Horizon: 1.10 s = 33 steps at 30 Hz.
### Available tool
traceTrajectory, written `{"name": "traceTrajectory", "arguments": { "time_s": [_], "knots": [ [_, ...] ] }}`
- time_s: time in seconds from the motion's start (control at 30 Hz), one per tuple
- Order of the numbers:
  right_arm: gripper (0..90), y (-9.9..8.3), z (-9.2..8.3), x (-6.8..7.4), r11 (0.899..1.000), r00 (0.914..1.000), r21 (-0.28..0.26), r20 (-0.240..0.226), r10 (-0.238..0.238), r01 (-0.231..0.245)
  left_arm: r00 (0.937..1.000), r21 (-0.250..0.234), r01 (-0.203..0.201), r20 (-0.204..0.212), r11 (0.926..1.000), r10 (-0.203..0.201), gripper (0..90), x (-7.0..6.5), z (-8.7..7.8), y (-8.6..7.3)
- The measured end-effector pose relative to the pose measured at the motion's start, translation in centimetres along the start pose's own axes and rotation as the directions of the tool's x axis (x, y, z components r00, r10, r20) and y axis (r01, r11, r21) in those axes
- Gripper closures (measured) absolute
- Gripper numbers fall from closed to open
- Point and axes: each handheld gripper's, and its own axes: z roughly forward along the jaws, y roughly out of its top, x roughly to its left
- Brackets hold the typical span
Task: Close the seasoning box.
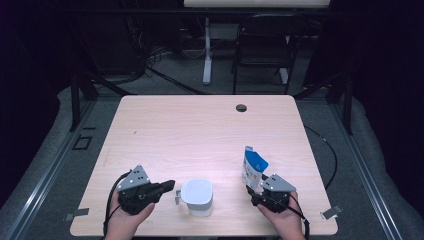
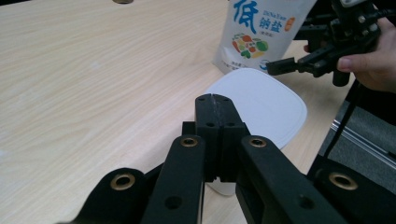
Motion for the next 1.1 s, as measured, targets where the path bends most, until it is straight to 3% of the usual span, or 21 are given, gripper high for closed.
{"name": "traceTrajectory", "arguments": {
  "time_s": [0.27,0.47,0.67,0.77,0.93,1.1],
  "knots": [
    [35.8,0.0,0.0,0.0,1.0,1.0,0.002,-0.002,0.001,-0.001,0.9978,-0.026,0.051,-0.042,0.9984,-0.052,90.0,2.2,-1.2,-0.4],
    [35.8,0.0,0.0,0.0,1.0,1.0,0.002,0.0,0.003,-0.003,0.9892,-0.027,0.119,-0.082,0.9925,-0.121,89.9,4.5,-1.5,-1.5],
    [35.8,0.0,0.0,0.0,1.0,1.0,0.003,-0.001,0.002,-0.002,0.972,-0.008,0.178,-0.154,0.9839,-0.177,88.8,6.7,-1.4,-3.2],
    [35.8,0.0,0.0,0.0,1.0,1.0,0.005,-0.001,-0.001,0.001,0.9609,0.008,0.186,-0.21,0.9824,-0.181,87.6,7.7,-1.3,-4.0],
    [35.8,0.0,0.0,0.0,1.0,1.0,0.004,0.0,-0.002,0.002,0.9433,0.007,0.232,-0.246,0.9727,-0.223,85.4,9.1,-1.3,-5.2],
    [35.8,0.0,-0.1,-0.1,1.0,1.0,0.005,0.0,0.0,0.0,0.9253,0.022,0.251,-0.299,0.9677,-0.233,79.0,10.3,-1.3,-6.3]
  ]
}}
